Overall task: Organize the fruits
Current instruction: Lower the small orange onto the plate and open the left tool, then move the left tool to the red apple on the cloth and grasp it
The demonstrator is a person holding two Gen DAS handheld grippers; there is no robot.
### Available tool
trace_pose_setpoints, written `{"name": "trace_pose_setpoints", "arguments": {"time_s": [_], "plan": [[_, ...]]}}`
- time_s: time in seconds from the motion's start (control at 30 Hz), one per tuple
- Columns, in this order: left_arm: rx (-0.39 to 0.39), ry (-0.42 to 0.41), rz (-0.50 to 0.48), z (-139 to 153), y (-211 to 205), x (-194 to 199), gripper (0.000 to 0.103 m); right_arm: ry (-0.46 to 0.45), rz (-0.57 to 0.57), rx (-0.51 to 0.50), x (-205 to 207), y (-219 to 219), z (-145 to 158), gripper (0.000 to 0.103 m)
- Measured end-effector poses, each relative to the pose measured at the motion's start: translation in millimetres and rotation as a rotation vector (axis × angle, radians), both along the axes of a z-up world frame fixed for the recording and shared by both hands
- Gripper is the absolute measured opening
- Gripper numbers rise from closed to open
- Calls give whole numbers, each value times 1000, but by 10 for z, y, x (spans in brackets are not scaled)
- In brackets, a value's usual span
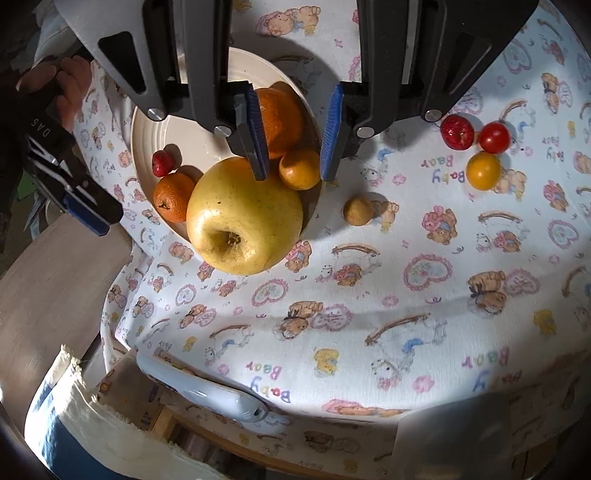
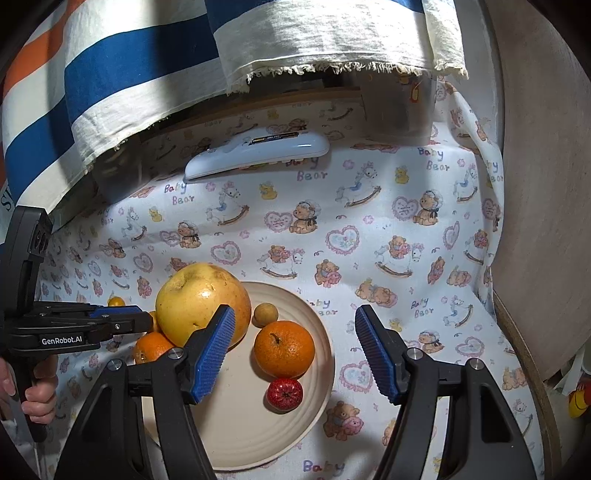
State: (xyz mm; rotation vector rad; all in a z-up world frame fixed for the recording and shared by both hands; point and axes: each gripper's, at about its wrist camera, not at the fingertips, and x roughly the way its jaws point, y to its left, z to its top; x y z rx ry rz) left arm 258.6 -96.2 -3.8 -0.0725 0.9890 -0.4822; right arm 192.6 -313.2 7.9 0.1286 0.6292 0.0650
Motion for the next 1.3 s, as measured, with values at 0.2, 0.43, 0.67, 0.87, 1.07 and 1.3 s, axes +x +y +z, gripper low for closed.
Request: {"name": "trace_pose_setpoints", "arguments": {"time_s": [0.2,0.43,0.67,0.87,1.07,1.3], "plan": [[9,-45,5,52,45,-74,55,6,-5,-1,11,-12,-22,69],[61,-251,58,333,204,-347,70,-11,-11,2,-12,2,0,69],[83,-469,158,570,494,-716,98,-104,-19,-19,-140,66,101,69],[112,-600,257,633,744,-869,103,-141,-8,-40,-209,156,146,69],[96,-573,313,560,937,-863,103,-160,-3,-57,-238,220,143,81],[133,-579,337,360,1030,-823,103,-147,-13,-59,-204,228,95,87]]}}
